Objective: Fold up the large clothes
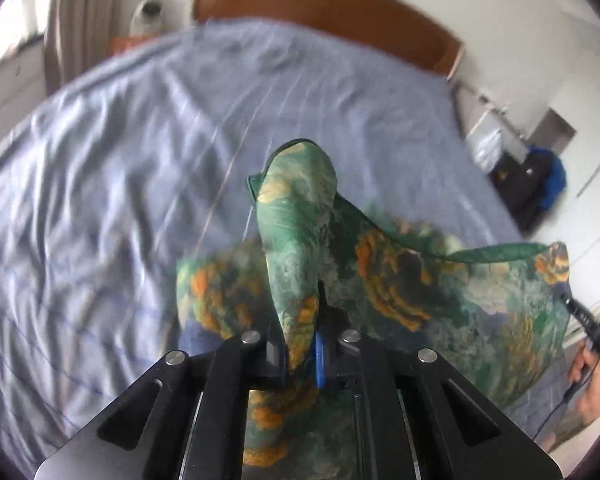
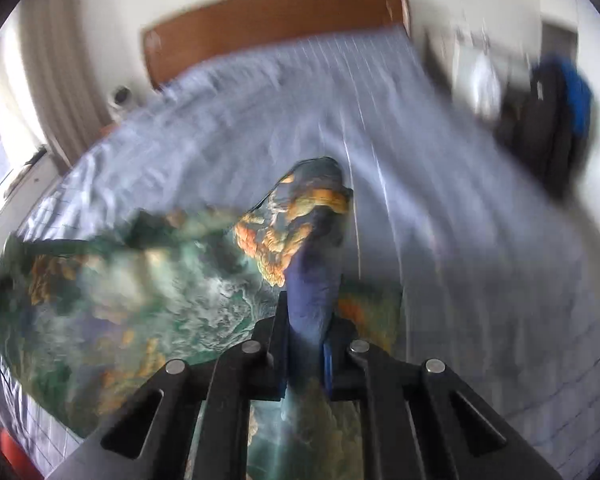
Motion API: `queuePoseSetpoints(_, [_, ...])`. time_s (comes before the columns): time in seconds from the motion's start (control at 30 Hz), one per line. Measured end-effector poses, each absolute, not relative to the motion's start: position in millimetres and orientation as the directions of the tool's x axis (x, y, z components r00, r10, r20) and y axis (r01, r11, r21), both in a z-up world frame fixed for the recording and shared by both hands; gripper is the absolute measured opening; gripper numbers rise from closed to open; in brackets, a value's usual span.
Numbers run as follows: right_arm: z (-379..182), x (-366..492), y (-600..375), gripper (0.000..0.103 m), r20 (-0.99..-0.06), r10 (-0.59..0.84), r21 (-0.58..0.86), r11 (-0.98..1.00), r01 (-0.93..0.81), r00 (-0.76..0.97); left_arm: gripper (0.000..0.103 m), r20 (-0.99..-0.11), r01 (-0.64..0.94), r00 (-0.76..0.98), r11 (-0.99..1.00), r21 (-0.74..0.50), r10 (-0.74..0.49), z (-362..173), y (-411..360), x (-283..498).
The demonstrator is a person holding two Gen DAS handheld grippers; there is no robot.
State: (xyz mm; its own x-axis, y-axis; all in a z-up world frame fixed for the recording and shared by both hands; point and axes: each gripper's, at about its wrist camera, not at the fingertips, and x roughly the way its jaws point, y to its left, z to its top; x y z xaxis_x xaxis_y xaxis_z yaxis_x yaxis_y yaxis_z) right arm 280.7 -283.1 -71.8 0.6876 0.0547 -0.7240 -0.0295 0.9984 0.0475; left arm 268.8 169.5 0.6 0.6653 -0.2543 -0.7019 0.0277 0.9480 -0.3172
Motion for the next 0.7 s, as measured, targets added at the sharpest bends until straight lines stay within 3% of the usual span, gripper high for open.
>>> queuePoseSetpoints(0.1, [-32,280,-275,0.011,-0.627,0.024,-0.004,0.999,-0.034,0.779,0.008,-0.644,0.051,0.741,0.972,-0.229,-0.19,22,155,288])
queuePoseSetpoints(0.2, [-28,297,-274,0.011,-0.572,-0.033,-0.029,0.999,0.02,0.819,0.008,-0.666,0.001,0.738,0.987,-0.159,-0.108,-7,147,327])
queuePoseSetpoints(0.33, [-97,345,-291,0.011,-0.676,-0.073,0.017,0.993,0.115,0.734,0.012,-0.804,-0.058,0.59,0.99,-0.129,-0.07,-111,151,366])
queuePoseSetpoints(0.43, [-173,364,-289,0.013,-0.794,-0.07,-0.018,0.996,0.091,0.604,0.013,-0.762,-0.053,0.632,0.974,-0.22,-0.138,-143,161,351])
queuePoseSetpoints(0.6, [-195,343,-298,0.016,-0.744,-0.026,0.058,0.993,0.103,0.668,0.018,-0.72,-0.048,0.654,0.937,-0.346,-0.233,-152,182,348])
queuePoseSetpoints(0.7, [-195,346,-304,0.017,-0.74,0.022,0.135,0.984,0.117,0.672,0.02,-0.714,-0.045,0.663,0.941,-0.334,-0.222,-149,176,348])
